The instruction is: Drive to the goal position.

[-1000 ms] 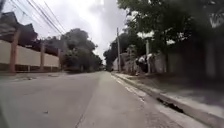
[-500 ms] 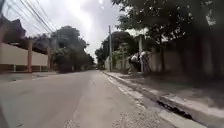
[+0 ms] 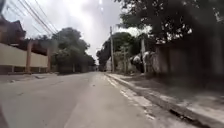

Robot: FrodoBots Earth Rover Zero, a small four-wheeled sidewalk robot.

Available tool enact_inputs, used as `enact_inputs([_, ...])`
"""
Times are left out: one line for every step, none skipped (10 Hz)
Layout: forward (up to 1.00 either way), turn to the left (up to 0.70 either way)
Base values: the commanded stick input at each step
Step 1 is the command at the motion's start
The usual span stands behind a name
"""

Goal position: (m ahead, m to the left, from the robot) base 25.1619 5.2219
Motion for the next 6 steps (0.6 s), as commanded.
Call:
enact_inputs([0.70,0.00])
enact_inputs([0.70,0.00])
enact_inputs([0.70,0.00])
enact_inputs([0.70,-0.11])
enact_inputs([0.70,-0.27])
enact_inputs([0.70,-0.35])
